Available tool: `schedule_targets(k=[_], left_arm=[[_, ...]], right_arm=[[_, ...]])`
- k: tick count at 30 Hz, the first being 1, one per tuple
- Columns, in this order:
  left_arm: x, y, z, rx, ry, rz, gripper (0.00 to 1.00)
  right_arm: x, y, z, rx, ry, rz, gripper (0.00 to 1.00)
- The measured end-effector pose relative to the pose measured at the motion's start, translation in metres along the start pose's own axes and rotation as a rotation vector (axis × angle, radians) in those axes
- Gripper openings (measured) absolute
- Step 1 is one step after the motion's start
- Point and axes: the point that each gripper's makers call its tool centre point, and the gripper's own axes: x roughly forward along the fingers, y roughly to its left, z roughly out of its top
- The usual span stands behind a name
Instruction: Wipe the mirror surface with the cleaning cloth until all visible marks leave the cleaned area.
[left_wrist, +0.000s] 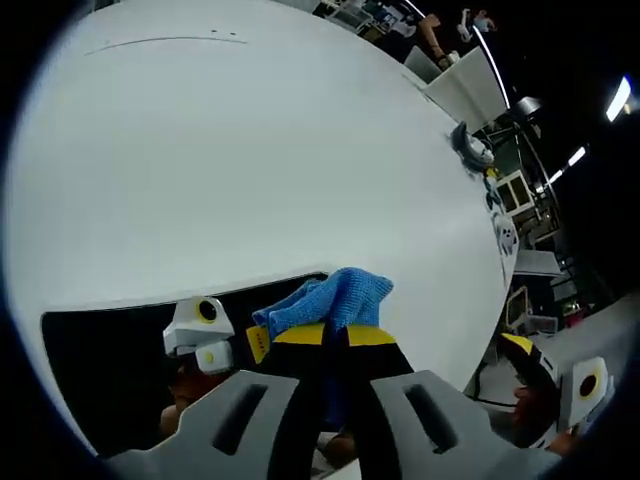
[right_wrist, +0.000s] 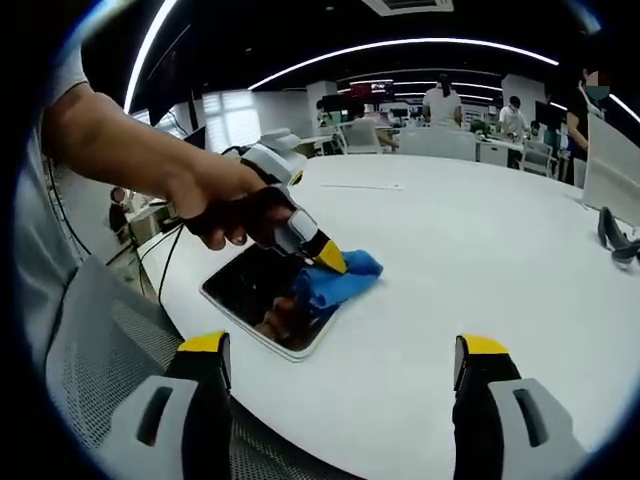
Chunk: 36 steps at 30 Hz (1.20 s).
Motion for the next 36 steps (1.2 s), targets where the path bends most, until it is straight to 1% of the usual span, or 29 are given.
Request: schedule_targets(k=[9, 14, 15, 17, 19, 26, 32, 35, 36], left_arm=[[0.002, 0.002, 0.009, 0.003, 0.0, 0.0, 0.03], [0.004, 0.004, 0.011, -0.008, 0.031, -0.02, 0.03], [0.004, 0.006, 0.013, -0.011, 0.024, -0.014, 0.03], [0.005, 0.005, 0.013, -0.016, 0.033, -0.011, 0.03], [0.005, 0.005, 0.014, 0.009, 0.03, -0.014, 0.03], [0.007, 0.005, 0.019, -0.022, 0.023, -0.008, 0.03], [0.006, 0.003, 0.019, 0.022, 0.025, -0.004, 0.03], [0.007, 0.004, 0.02, 0.018, 0.03, -0.001, 0.03], [0.008, 0.004, 0.021, 0.028, 0.03, -0.002, 0.03]], right_arm=[[0.0, 0.0, -0.001, 0.0, 0.003, 0.0, 0.91], [0.001, -0.001, -0.002, -0.005, 0.006, 0.001, 0.91], [0.001, -0.001, -0.002, -0.006, 0.007, 0.003, 0.91], [0.001, -0.001, -0.001, -0.008, 0.005, 0.0, 0.91], [0.001, -0.002, -0.002, -0.001, 0.002, -0.002, 0.91], [0.0, -0.003, -0.002, 0.01, 0.003, -0.007, 0.93], [0.0, -0.003, -0.002, 0.013, 0.008, -0.011, 0.95], [0.0, -0.004, -0.003, 0.014, 0.007, -0.01, 0.95], [0.0, -0.004, -0.003, 0.014, 0.008, -0.01, 0.95]])
